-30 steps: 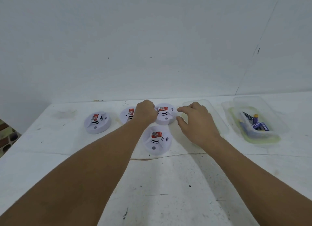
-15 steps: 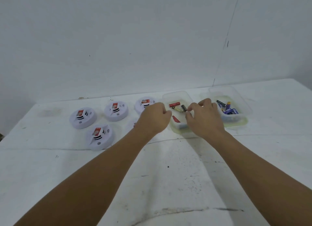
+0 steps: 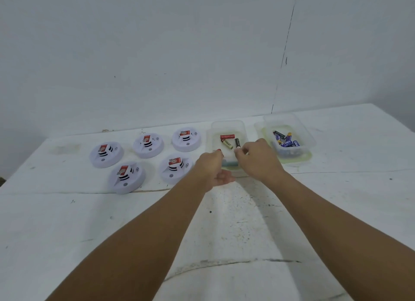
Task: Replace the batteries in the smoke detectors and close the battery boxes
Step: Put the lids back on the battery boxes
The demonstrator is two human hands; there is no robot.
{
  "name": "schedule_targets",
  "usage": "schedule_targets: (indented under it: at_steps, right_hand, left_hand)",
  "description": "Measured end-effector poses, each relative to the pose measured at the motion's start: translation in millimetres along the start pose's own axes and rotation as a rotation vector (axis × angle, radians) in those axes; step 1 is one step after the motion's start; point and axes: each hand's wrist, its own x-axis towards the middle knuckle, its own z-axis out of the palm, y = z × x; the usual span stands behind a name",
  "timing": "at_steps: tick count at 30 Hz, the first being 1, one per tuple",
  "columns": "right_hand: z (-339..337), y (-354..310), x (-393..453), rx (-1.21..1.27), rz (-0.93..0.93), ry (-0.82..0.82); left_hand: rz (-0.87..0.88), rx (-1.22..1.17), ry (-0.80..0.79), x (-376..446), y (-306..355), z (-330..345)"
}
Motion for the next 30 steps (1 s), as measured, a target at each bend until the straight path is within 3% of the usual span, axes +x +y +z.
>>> schedule_targets:
  at_steps: [8, 15, 19, 22, 27, 30]
  right_hand:
    - [0.8, 1.6, -16.8, 0.019, -0.015, -0.033]
    - [3.5, 4.7, -32.0, 0.098, -0.031, 0.113]
    - [-0.5, 4.8, -35.0, 0.140, 0.022, 0.018]
    - [-1.4, 5.8, -39.7, 0.185, 0.099, -0.037]
    - [-2.8, 8.7, -54.5, 0.259, 0.215, 0.022]
    - [-4.5, 3.2, -60.3, 0.273, 0.224, 0.033]
  left_hand:
    - [0.011, 0.241, 0.023, -5.9, -5.6, -9.4]
    - [-0.019, 0.445, 0.036, -23.3, -11.5, -38.1]
    - [-0.020, 0.588, 0.013, -33.9, -13.6, -59.1]
    - [-0.015, 0.563, 0.011, -41.2, -18.3, -71.2]
    - [0.062, 0.325, 0.043, -46.5, -36.4, -75.9]
    - [0.106, 0.373, 0.101, -53.4, -49.7, -69.0]
